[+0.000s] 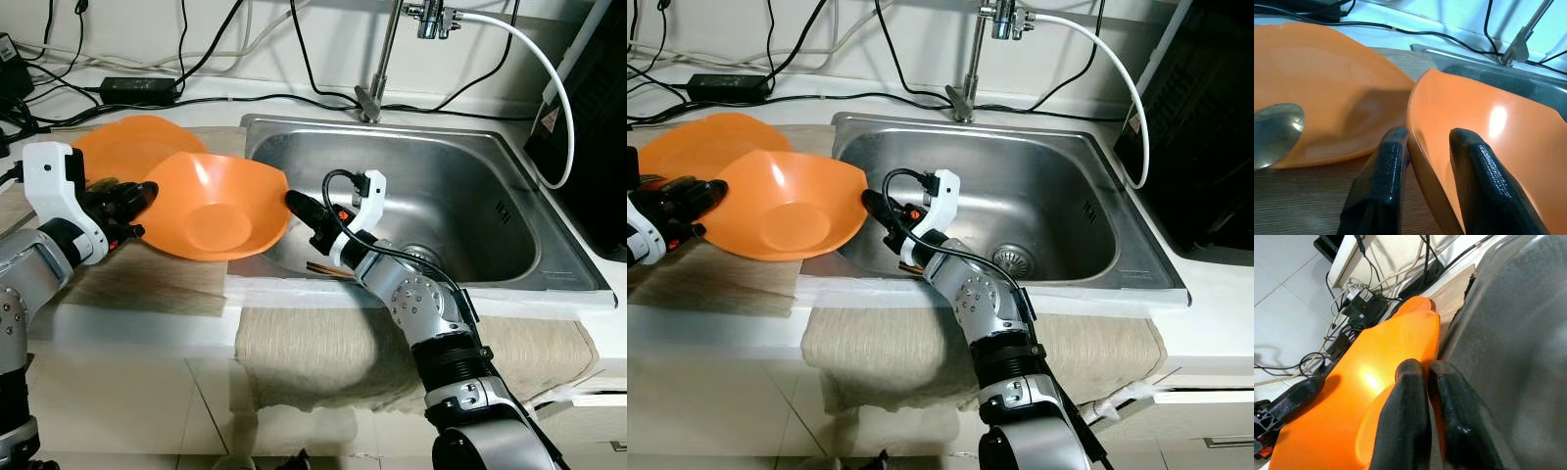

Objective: Kitchen organization

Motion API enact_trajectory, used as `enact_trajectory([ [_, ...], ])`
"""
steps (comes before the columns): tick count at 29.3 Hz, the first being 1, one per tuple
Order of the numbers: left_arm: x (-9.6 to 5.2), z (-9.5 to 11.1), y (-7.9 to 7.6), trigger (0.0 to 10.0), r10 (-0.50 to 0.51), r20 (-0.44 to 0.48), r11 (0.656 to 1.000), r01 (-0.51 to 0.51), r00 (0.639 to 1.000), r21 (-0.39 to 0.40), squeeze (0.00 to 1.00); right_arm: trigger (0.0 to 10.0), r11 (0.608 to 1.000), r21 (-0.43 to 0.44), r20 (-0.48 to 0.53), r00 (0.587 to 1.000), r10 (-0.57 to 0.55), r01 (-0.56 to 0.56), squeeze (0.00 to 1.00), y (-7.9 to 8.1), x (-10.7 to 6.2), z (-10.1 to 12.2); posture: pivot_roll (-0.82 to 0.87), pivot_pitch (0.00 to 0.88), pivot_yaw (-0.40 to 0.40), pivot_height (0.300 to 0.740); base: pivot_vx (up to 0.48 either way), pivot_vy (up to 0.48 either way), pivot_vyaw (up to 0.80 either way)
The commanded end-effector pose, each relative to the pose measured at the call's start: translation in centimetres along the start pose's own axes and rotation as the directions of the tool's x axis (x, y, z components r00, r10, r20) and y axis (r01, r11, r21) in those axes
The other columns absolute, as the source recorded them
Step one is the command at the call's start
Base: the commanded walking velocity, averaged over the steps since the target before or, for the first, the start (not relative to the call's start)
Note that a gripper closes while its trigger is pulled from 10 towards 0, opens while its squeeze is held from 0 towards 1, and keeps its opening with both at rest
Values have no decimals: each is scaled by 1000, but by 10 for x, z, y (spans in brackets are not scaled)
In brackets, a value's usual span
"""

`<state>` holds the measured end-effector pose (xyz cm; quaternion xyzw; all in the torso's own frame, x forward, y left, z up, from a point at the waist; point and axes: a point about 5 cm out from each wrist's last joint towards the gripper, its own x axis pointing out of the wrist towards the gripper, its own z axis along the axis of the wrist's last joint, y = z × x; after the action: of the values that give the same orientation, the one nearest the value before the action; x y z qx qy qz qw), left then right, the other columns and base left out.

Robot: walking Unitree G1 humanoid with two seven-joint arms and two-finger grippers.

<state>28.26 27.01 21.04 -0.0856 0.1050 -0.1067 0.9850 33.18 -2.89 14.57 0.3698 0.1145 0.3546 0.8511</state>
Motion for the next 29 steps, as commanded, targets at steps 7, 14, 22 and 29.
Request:
enact_trajectory([
  [7, 4, -7, -7, 0, -39, -37, 999, 39, 999, -15, 733, 0, 997, 65, -4, 999, 42, -41, 0, 17, 14, -8, 217, 0, -60, 740, 0, 0, 0],
  [14, 4, -7, -7, 0, -39, -33, 999, 38, 999, -15, 733, 2000, 999, -31, -47, 999, -9, 8, 0, 13, 15, -11, 215, 0, -60, 740, 0, 0, 0],
  [22, 4, -8, -7, 0, -37, -33, 999, 37, 999, -19, 737, 10000, 979, -205, -92, 995, -31, 11, 1000, 12, 13, -15, 215, 0, -61, 740, 0, 0, 0],
  [29, 4, -9, -8, 0, -37, -34, 999, 36, 999, -20, 733, 10000, 985, -171, -68, 997, -37, 25, 1000, 9, 14, -13, 216, 0, -59, 740, 0, 0, 0],
])
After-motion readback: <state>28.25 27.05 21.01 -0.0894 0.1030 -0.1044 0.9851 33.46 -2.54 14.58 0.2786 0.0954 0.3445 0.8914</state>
